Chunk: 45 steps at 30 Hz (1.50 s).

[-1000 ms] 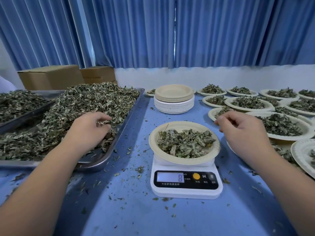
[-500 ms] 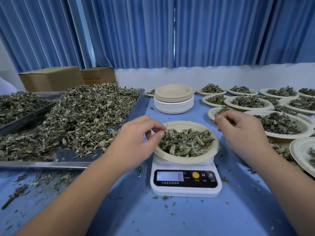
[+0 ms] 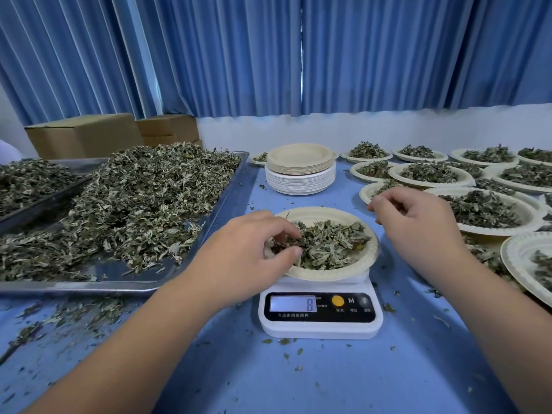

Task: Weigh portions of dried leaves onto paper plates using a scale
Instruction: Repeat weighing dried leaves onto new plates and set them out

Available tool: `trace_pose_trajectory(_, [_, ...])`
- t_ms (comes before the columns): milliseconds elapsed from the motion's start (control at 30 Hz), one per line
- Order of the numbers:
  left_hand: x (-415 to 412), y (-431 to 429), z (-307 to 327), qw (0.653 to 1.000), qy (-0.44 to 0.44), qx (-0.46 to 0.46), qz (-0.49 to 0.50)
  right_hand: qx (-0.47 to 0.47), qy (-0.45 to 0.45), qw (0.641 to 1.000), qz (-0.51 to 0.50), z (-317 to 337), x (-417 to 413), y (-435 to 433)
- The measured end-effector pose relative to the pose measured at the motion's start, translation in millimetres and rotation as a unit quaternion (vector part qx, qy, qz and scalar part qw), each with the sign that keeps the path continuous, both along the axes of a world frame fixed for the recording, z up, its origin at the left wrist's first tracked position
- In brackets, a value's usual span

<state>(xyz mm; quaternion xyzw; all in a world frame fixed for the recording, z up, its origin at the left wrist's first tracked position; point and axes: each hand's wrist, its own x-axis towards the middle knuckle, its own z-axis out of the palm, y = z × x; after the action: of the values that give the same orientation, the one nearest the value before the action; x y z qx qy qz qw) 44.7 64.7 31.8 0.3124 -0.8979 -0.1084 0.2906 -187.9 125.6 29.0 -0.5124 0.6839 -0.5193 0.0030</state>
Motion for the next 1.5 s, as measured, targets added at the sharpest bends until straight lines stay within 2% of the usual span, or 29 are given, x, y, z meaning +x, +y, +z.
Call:
trace_pose_trajectory(467, [-2.4,1.7,1.0,0.999,0.047,0.011,-0.002,-0.006,-0.005,1.000,-0.003,-1.8,-3.0,-1.6])
trace_pose_trajectory(667, [-1.9,1.3,3.6,0.989,0.136,0.055,0.009,-0.006,-0.004,1.000,-0.003,-2.5,-4.0,-1.4])
trace_pose_trajectory(867, [4.2,-7.8,7.2,0.959,0.247,0.135,0.036,-0.008,-0.006,1.000,0.000,-1.5,-3.8,-0.6])
trace_pose_trajectory(1067, [25.8,-24.4,18.3,0.940,0.311,0.105,0.097,-0.009,-0.008,1.000,0.000,-1.0,-4.0,0.0])
trace_pose_trajectory(1267, [64.1,-53.1,16.3,0.928,0.226,0.009,0.296,-0.009,0.007,1.000,-0.001,-1.1,-3.5,0.2])
trace_pose_trajectory(1367, [80.3,-66.5,12.3,0.917,0.193,0.032,0.348,-0.010,0.004,1.000,0.001,-0.7,-4.2,0.6])
trace_pose_trajectory(1500, [85.4,-74.8,4.8,0.921,0.109,0.075,0.366,-0.013,0.003,1.000,0.008,0.5,-1.8,2.0])
